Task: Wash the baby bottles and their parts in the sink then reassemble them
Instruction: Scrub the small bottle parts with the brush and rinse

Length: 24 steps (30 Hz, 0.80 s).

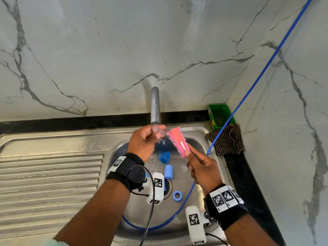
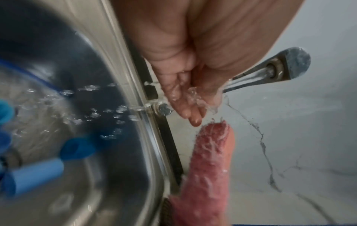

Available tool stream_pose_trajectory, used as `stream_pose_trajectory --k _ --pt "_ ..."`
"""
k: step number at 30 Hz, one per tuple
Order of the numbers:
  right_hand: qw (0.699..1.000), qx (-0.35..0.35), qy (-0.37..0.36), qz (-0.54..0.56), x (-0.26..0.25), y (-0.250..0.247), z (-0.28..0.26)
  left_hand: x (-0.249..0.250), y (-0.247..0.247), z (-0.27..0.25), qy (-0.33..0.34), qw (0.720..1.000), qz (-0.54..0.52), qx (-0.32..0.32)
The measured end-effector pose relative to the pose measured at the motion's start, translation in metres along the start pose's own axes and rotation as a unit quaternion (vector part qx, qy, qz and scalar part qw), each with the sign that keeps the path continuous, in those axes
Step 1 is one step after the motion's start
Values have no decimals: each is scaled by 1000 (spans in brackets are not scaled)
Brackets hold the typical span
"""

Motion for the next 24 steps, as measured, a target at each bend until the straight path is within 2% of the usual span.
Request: stream_pose_trajectory --k 1,3,4,6,8,9,16,21,24 --pt "1000 -1 2 1 1 0 0 2 2 -2 -26 999 -29 -9" --pt "1000 0 7 3 2 -1 0 0 6 -7 -145 980 -132 -15" --pt "1000 3 9 5 2 -1 0 -3 9 -10 -225 954 -197 -20" --pt "1000 11 17 10 3 -2 1 -6 13 -13 -354 877 -322 -45" --pt "999 18 27 15 5 -3 4 -9 14 -12 -408 820 -397 -60" --pt "999 20 30 15 6 -3 5 -9 13 -11 -414 812 -406 -60" --pt "999 18 30 14 5 -5 4 -10 14 -11 -418 819 -389 -57" --pt "1000 12 24 12 2 -6 1 -11 13 -15 -441 835 -328 -37" --pt "1000 9 21 14 1 -7 -2 -9 15 -16 -434 826 -358 -20"
Point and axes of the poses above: each hand's wrist, its own z-axis towards the middle knuckle, its own y-axis out of the palm, x = y × z, the point moved 4 cm from there along z, towards the middle knuckle, and after that the axes turned 10 degrees about x, right-handed, at the moved point
